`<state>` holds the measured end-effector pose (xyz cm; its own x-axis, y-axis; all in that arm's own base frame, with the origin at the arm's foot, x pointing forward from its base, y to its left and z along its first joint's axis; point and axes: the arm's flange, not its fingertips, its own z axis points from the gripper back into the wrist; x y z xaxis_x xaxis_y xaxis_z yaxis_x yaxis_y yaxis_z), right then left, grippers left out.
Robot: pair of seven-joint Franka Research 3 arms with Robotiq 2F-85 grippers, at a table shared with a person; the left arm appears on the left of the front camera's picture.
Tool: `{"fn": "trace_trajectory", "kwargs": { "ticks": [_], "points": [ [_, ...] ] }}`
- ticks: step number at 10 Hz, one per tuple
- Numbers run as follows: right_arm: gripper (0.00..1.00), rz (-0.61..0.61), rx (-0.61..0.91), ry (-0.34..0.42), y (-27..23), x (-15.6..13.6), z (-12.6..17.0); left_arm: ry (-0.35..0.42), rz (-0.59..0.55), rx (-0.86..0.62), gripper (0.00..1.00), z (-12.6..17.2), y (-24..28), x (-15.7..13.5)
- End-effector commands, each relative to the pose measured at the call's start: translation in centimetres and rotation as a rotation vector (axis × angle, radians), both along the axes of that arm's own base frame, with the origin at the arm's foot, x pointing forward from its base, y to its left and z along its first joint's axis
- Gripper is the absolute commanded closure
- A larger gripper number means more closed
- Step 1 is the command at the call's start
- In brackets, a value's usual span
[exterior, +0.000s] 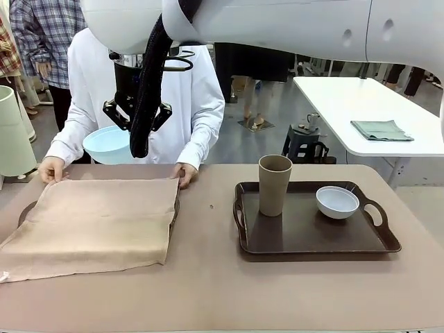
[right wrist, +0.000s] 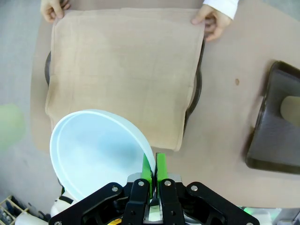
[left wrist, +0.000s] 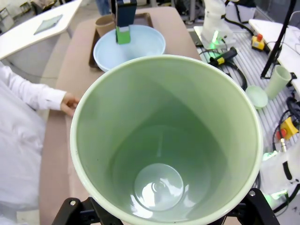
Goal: Set up a tray with a mat and arrange the tableware.
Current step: Place the Picnic Bowl and Reusable plastic cup back onto the Handle tray in front of the human's position.
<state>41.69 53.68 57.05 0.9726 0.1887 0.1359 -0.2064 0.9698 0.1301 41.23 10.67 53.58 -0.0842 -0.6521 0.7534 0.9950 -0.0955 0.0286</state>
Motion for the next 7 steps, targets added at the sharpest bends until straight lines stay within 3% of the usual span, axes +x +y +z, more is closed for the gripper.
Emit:
{"fn": "trace_trajectory", "kwargs": {
  "ticks": [1,7],
  "points": [
    [1.0,-0.004,0.0,-0.005,0.0,-0.04,0.21,-0.009,-0.004,0.01,0.26,0.24,0.1,0.22],
    [1.0,-0.004,0.0,-0.005,0.0,-0.04,0.21,-0.009,-0.004,0.01,0.26,0.24,0.1,0.22]
  ]
}}
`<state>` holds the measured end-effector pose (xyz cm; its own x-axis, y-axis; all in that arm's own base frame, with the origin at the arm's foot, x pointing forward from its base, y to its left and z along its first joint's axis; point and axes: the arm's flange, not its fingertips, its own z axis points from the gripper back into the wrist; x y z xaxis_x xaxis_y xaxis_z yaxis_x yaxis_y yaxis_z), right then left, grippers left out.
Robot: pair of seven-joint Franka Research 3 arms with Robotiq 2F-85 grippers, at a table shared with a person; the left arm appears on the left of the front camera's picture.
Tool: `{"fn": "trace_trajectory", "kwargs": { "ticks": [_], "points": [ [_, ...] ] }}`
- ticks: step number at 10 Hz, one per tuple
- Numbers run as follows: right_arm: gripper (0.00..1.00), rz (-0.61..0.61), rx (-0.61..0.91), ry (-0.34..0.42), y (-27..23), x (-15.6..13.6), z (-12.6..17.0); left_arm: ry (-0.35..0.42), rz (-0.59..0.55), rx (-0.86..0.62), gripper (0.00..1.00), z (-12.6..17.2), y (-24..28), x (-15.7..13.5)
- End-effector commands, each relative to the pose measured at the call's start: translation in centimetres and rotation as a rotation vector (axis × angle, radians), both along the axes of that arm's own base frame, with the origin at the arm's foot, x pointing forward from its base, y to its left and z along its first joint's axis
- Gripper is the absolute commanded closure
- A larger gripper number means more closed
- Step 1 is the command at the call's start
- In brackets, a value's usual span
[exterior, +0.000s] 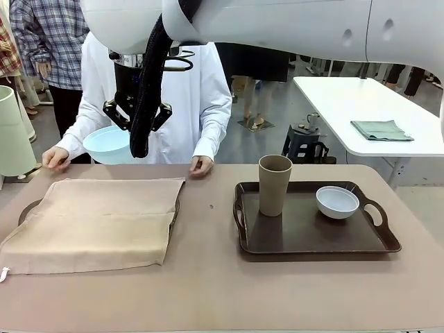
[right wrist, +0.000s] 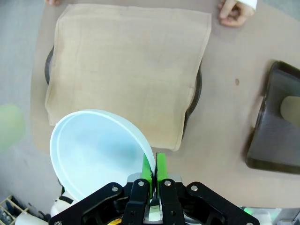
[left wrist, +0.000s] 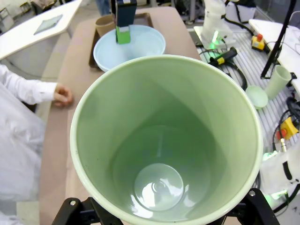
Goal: Set up a tray with a mat and arrange the tableware.
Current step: Place the Picnic Bowl and Reusable plastic cup back onto the Handle tray in front of the human's position.
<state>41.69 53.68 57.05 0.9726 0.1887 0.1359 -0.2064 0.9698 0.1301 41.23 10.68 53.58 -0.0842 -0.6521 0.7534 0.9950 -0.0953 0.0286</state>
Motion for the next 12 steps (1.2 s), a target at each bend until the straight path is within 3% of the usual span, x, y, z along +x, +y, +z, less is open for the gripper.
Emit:
{"fn": "trace_trajectory", "kwargs": {
  "ticks": [1,8,9,12],
  "points": [
    [1.0,-0.004,0.0,-0.005,0.0,0.0,0.2,-0.009,-0.004,0.01,0.26,0.2,0.1,0.2],
    [1.0,-0.004,0.0,-0.005,0.0,0.0,0.2,-0.009,-0.004,0.01,0.26,0.2,0.1,0.2],
    [0.95,0.0,0.0,0.0,0.0,0.0,0.0,0.0,0.0,0.0,0.15,0.0,0.0,0.0],
    [0.95,-0.023,0.046,0.125,0.5,5.0,-6.8,0.028,0.037,-0.09,0.15,-4.1,-0.3,5.2]
  ]
}}
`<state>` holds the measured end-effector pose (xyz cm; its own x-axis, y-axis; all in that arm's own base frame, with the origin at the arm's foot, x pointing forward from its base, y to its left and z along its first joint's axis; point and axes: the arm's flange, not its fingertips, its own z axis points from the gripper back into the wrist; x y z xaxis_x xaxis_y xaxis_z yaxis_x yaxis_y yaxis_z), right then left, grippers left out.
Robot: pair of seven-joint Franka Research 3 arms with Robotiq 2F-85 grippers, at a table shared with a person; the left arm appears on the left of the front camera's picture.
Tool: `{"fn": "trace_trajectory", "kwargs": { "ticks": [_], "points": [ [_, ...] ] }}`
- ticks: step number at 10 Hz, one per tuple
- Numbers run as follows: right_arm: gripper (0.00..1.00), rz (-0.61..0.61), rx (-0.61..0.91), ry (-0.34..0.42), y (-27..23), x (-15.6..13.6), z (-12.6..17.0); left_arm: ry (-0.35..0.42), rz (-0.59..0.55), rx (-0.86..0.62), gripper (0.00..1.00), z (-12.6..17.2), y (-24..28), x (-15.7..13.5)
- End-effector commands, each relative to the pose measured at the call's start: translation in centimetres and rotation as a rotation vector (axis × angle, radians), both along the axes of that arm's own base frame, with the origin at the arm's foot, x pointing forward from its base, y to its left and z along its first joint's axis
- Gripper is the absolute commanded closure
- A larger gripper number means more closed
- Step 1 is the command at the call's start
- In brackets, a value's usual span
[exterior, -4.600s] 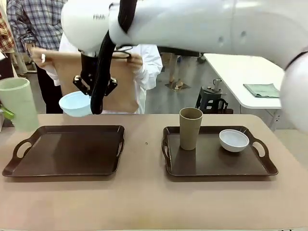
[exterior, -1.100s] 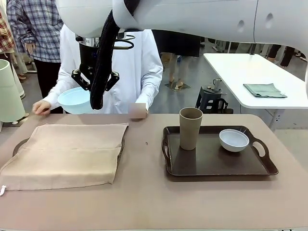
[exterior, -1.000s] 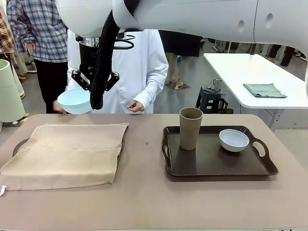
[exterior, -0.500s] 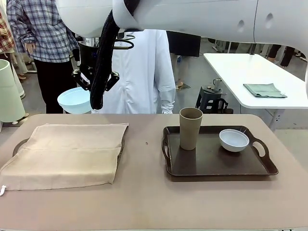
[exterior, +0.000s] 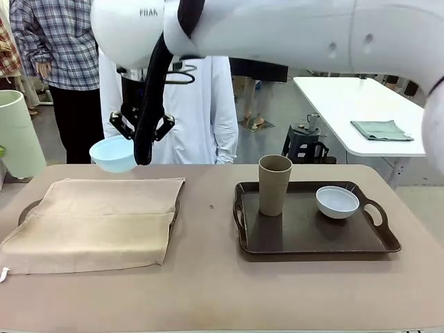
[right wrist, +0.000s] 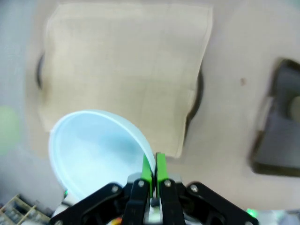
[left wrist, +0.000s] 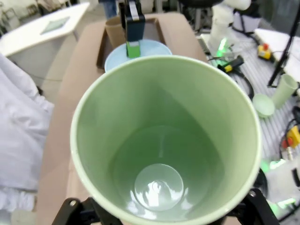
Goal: Set up a tray with a mat and arrange the tableware.
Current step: Place the Picnic Bowl and Reusable plastic cup back onto the Handle tray in front of the human's position.
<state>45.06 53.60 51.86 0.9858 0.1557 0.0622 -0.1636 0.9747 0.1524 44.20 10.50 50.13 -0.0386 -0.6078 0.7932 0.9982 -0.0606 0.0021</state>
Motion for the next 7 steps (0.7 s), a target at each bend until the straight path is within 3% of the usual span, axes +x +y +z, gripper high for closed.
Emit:
{"fn": "trace_trajectory", "kwargs": {
  "ticks": [1,4,7],
  "points": [
    [0.95,0.011,0.034,0.072,0.8,2.3,-3.5,0.003,0.005,-0.03,0.15,-2.3,-0.9,3.2],
    [0.95,0.021,0.039,0.089,0.9,3.9,-7.8,0.077,-0.021,0.003,0.15,-8.6,-2.9,6.7],
    [0.95,0.022,0.049,0.091,0.4,4.5,-11.1,0.114,-0.042,-0.041,0.15,-13.1,-3.7,7.9]
  ]
}}
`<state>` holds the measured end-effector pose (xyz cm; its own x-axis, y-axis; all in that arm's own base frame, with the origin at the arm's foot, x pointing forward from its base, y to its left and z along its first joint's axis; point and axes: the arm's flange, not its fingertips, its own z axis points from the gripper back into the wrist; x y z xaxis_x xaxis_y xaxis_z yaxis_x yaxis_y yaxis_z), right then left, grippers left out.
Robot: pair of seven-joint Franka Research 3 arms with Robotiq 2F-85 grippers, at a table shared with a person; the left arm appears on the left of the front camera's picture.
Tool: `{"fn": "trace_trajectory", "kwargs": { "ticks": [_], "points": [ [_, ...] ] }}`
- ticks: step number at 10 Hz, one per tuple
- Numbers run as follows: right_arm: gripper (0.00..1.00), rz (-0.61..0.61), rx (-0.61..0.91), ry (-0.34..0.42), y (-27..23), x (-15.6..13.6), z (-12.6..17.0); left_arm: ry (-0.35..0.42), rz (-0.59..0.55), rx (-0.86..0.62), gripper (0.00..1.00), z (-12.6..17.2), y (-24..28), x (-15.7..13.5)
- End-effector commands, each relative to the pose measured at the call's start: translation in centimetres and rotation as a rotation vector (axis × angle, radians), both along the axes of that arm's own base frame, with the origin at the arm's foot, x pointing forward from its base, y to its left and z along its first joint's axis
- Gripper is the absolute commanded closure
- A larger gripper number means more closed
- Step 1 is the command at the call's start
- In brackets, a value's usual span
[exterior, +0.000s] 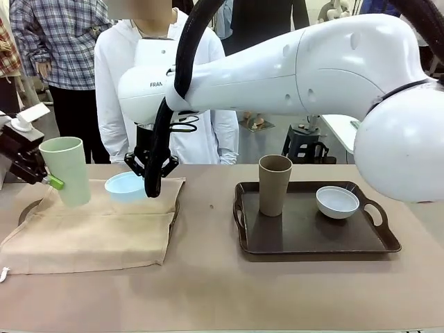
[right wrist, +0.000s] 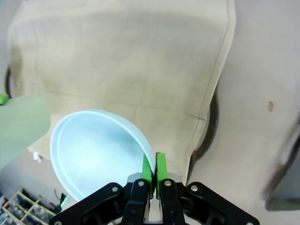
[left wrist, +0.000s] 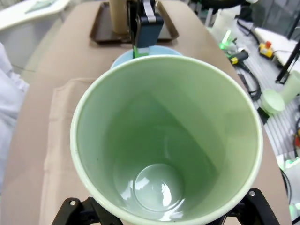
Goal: Set up a tray with a mat and arrange the tableware.
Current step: Place the Picnic Bowl and Reusable plastic cup back onto the Handle tray in front of the human's position.
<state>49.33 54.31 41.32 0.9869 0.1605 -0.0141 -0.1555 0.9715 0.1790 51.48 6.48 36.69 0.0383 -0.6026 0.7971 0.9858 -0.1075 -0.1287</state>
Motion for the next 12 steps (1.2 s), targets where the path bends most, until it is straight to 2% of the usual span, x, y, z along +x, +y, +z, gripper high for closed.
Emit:
{"fn": "trace_trajectory", "kwargs": {
  "ticks": [1,2,3,5,7,9,12],
  "points": [
    [0.95,0.004,0.04,0.007,-0.5,0.6,-1.2,-0.008,0.006,-0.051,0.15,-0.1,0.4,0.7],
    [0.95,-0.028,-0.024,0.004,-0.8,0.9,-1.1,0.004,0.003,-0.056,0.15,0.3,0.5,0.6],
    [0.95,-0.002,0.004,0.0,-0.1,0.4,-0.7,0.01,-0.001,-0.01,0.15,-0.9,0.0,0.2],
    [0.95,-0.002,0.004,0.0,-0.1,0.4,-0.7,0.01,-0.001,-0.01,0.15,-0.9,0.0,0.2],
    [0.95,0.016,0.022,0.008,-0.4,1.0,-2.5,0.015,-0.002,-0.014,0.15,-1.1,0.1,0.3],
    [0.95,0.03,0.005,-0.018,0.0,1.3,-4.5,-0.06,-0.011,-0.039,0.15,-2.5,-0.4,0.5],
    [0.95,0.047,0.002,-0.07,0.4,1.7,-5.5,-0.132,-0.048,-0.049,0.15,-3.9,-1.3,1.4]
  ]
}}
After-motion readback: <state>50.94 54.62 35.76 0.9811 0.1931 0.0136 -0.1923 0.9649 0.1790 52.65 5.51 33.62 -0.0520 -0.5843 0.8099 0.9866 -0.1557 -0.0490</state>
